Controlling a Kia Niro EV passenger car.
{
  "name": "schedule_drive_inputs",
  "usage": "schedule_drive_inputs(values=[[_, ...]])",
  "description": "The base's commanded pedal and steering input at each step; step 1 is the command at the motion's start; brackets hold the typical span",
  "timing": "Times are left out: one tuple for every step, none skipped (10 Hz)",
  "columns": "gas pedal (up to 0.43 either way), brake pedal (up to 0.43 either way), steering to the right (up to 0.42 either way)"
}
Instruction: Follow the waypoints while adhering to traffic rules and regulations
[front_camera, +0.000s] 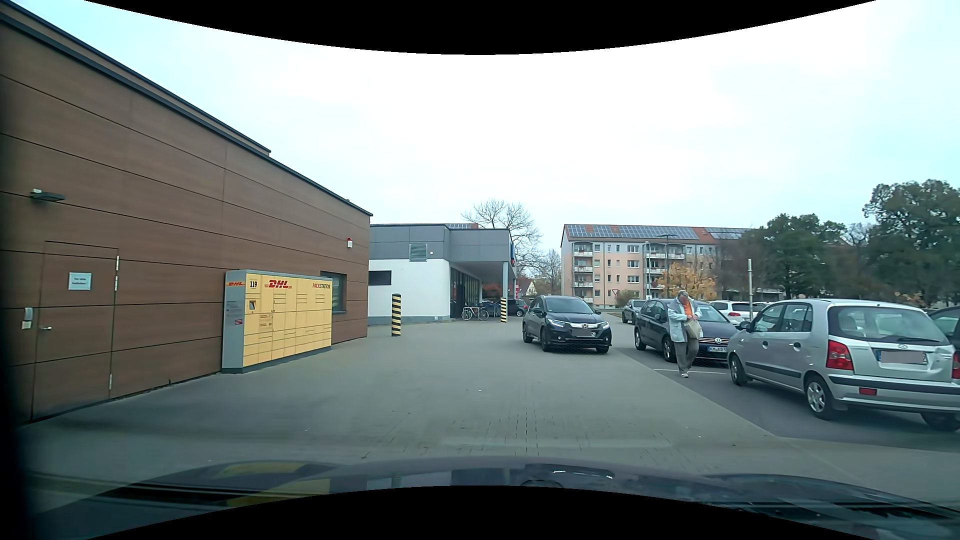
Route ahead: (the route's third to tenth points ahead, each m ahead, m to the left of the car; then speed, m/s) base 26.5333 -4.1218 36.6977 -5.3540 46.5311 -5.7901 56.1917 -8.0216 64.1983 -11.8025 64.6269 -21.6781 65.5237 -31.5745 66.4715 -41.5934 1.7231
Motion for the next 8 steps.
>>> schedule_drive_inputs(values=[[0.0,0.0,-0.12],[0.008,0.0,-0.143],[0.079,0.0,-0.164],[0.079,0.0,-0.179],[0.118,0.0,-0.195],[0.13,0.0,-0.215],[0.15,0.0,-0.23],[0.157,0.0,-0.247]])
